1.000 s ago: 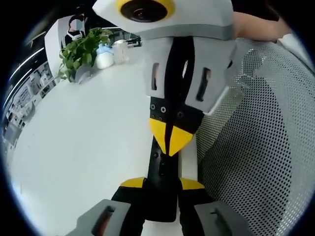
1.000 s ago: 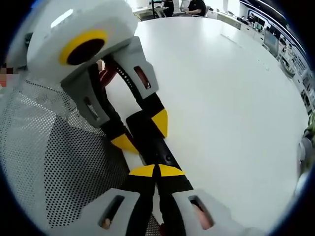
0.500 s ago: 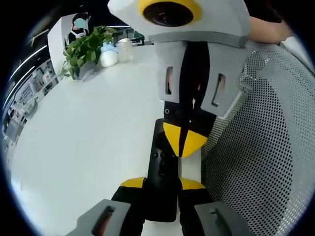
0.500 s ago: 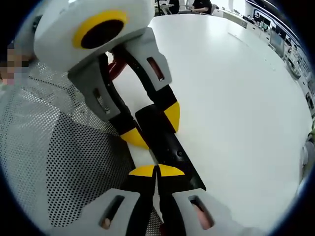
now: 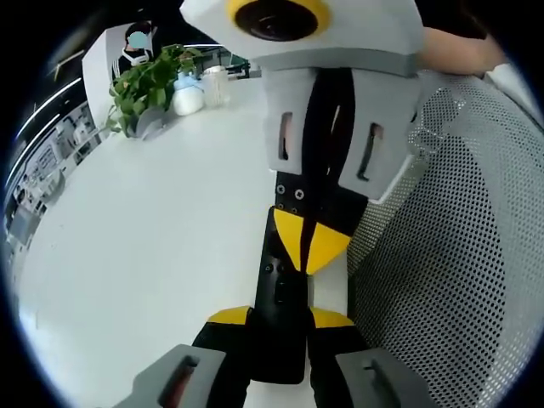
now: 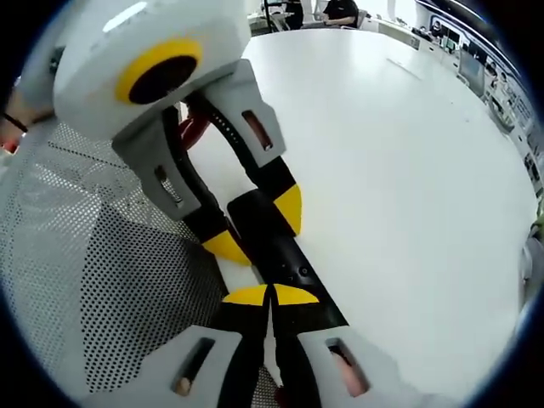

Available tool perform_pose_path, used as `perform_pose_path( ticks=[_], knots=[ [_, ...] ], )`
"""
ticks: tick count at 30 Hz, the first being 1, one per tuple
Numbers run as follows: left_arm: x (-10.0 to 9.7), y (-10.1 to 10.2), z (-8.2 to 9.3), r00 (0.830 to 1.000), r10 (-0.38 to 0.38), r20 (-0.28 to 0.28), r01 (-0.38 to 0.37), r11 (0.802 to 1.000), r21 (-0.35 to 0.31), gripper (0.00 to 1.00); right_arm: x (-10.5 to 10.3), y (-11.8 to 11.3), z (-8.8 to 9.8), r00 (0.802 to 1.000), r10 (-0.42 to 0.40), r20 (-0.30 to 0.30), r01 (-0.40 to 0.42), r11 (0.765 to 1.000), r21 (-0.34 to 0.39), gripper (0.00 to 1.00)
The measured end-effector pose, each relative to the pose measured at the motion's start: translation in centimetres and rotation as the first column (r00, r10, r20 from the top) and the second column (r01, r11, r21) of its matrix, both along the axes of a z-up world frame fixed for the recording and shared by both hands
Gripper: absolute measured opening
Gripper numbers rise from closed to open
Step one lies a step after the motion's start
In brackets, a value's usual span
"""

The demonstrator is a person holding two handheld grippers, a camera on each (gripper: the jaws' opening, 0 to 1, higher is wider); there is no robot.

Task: Press the specified remote control buttons in sequence, fully releasing each button before pressing the next.

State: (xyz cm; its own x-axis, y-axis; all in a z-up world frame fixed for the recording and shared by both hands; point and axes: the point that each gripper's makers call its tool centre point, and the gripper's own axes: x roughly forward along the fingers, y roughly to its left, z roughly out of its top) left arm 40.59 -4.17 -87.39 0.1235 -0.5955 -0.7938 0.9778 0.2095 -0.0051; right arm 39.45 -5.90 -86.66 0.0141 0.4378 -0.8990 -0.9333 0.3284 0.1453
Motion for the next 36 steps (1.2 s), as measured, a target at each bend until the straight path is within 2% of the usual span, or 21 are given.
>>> perform_pose_path(
  ticks=[4, 6, 8, 10, 11, 14, 17, 23, 30, 36],
  knots=[
    [0.0, 0.0, 0.0, 1.000, -0.001, 0.000, 0.001, 1.000, 0.000, 0.25, -0.1, 0.0, -0.1, 1.000, -0.006, -0.010, 0.006, 1.000, 0.006, 0.00],
    [0.0, 0.0, 0.0, 1.000, -0.001, 0.000, 0.001, 1.000, 0.000, 0.25, -0.5, 0.1, -0.3, 0.999, -0.003, -0.037, 0.003, 1.000, 0.004, 0.00],
    [0.0, 0.0, 0.0, 1.000, 0.000, -0.001, 0.000, 1.000, 0.000, 0.25, -1.2, -0.2, -1.0, 0.998, 0.040, -0.044, -0.042, 0.998, -0.046, 0.00],
    [0.0, 0.0, 0.0, 1.000, 0.000, 0.000, 0.000, 1.000, -0.001, 0.25, -1.3, -1.2, -1.8, 0.993, 0.120, -0.006, -0.120, 0.985, -0.124, 0.00],
    [0.0, 0.0, 0.0, 1.000, -0.001, 0.000, 0.001, 1.000, -0.001, 0.25, -1.1, -0.1, -1.3, 0.991, 0.133, 0.022, -0.131, 0.990, -0.056, 0.00],
    [0.0, 0.0, 0.0, 1.000, 0.000, 0.000, 0.000, 1.000, -0.001, 0.25, -1.1, -0.1, -0.8, 0.998, 0.044, -0.035, -0.046, 0.998, -0.035, 0.00],
    [0.0, 0.0, 0.0, 1.000, 0.000, -0.001, 0.000, 1.000, -0.002, 0.25, -0.8, 0.0, -0.3, 0.999, 0.006, -0.051, -0.006, 1.000, -0.004, 0.00],
    [0.0, 0.0, 0.0, 1.000, 0.000, -0.001, 0.000, 1.000, -0.003, 0.25, 0.4, 0.3, 0.5, 0.999, -0.040, -0.015, 0.041, 0.998, 0.044, 0.00],
    [0.0, 0.0, -0.1, 1.000, 0.000, -0.001, -0.001, 1.000, -0.003, 0.25, 0.2, 0.1, -0.2, 1.000, -0.010, -0.002, 0.010, 1.000, 0.007, 0.00],
    [0.0, 0.0, 0.0, 1.000, 0.000, -0.001, 0.000, 1.000, -0.002, 0.25, 0.2, 0.2, 0.0, 1.000, -0.013, -0.003, 0.013, 1.000, 0.011, 0.00]
  ],
)
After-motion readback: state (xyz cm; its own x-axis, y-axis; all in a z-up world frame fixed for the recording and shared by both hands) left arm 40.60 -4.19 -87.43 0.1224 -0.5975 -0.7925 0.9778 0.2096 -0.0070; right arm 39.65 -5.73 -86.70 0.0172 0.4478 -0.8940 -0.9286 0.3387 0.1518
